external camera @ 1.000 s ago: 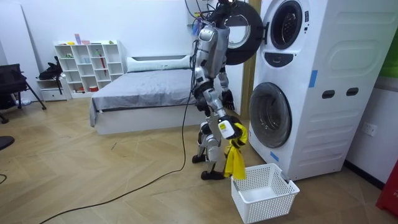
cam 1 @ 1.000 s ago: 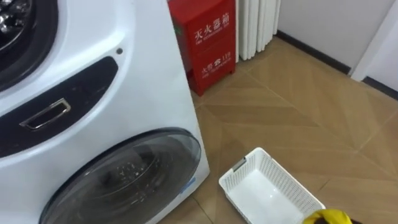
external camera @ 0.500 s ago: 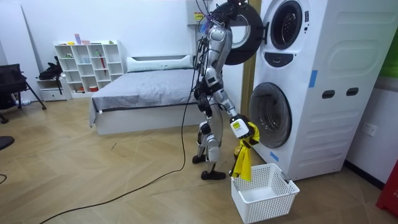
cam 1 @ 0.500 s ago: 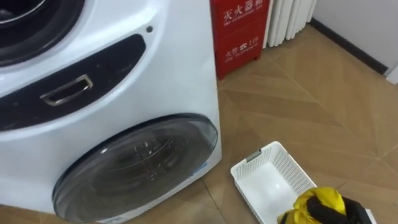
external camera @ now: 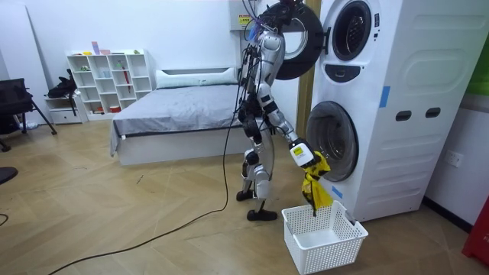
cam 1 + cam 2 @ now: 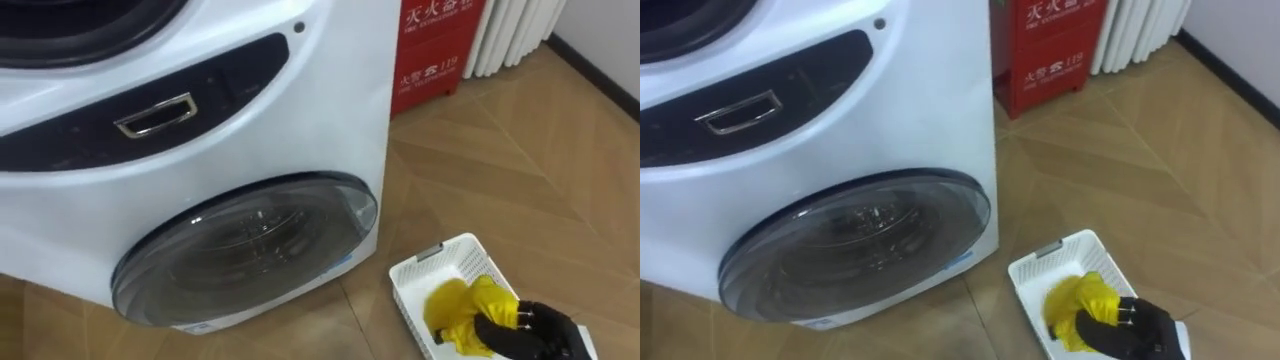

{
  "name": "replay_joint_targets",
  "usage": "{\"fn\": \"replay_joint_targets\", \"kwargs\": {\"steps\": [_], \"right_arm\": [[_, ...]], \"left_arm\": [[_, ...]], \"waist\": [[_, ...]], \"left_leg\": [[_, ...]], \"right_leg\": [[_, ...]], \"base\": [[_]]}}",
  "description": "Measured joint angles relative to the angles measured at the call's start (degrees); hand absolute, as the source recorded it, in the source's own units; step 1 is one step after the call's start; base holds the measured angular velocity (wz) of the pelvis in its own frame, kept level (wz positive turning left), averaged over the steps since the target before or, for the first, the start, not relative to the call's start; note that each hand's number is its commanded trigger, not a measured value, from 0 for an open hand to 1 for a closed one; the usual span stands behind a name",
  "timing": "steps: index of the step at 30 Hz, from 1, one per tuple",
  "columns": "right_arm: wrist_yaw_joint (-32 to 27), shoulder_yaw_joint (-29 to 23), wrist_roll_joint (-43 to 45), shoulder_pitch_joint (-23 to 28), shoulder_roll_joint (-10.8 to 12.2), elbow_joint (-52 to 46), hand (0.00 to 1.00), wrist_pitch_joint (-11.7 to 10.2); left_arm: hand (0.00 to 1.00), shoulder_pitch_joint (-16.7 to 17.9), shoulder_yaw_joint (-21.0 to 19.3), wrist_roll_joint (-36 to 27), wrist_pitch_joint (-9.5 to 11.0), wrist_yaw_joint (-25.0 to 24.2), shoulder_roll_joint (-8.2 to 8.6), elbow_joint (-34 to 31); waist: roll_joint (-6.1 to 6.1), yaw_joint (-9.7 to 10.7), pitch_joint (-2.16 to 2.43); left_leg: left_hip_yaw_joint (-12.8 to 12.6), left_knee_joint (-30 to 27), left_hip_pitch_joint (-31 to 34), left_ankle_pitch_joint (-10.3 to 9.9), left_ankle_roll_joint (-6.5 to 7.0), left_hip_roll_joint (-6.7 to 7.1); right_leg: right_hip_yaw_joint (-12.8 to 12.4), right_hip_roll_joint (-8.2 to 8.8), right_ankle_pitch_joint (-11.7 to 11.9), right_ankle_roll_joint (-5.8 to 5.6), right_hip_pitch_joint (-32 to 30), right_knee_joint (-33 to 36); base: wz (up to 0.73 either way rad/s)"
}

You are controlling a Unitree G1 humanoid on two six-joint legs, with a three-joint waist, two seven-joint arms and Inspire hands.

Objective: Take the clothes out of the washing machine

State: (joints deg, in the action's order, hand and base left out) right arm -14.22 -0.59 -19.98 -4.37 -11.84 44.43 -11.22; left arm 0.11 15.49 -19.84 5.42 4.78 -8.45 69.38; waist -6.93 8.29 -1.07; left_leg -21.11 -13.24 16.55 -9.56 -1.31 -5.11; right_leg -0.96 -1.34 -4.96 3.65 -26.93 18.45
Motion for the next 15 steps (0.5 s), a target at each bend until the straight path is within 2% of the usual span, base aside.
{"fn": "replay_joint_targets", "kwargs": {"steps": [4,15], "right_arm": [[0.0,0.4,0.0,0.2,0.0,0.4,0.00,0.0],[0.0,1.5,0.0,0.2,-0.2,2.0,0.00,0.0]], "left_arm": [[0.00,0.0,0.0,0.0,0.0,0.0,0.03,0.1],[0.00,0.2,0.4,0.0,0.0,0.0,0.01,0.4]], "waist": [[0.00,-0.6,0.00],[-0.01,-0.7,0.00]], "left_leg": [[0.5,0.0,0.2,0.2,0.12,0.15],[1.2,0.6,1.0,1.4,0.58,0.80]], "right_leg": [[0.4,0.27,0.0,0.00,0.0,0.1],[2.5,1.54,-0.2,-0.11,-0.2,0.3]], "base": [[0.07],[0.12]]}}
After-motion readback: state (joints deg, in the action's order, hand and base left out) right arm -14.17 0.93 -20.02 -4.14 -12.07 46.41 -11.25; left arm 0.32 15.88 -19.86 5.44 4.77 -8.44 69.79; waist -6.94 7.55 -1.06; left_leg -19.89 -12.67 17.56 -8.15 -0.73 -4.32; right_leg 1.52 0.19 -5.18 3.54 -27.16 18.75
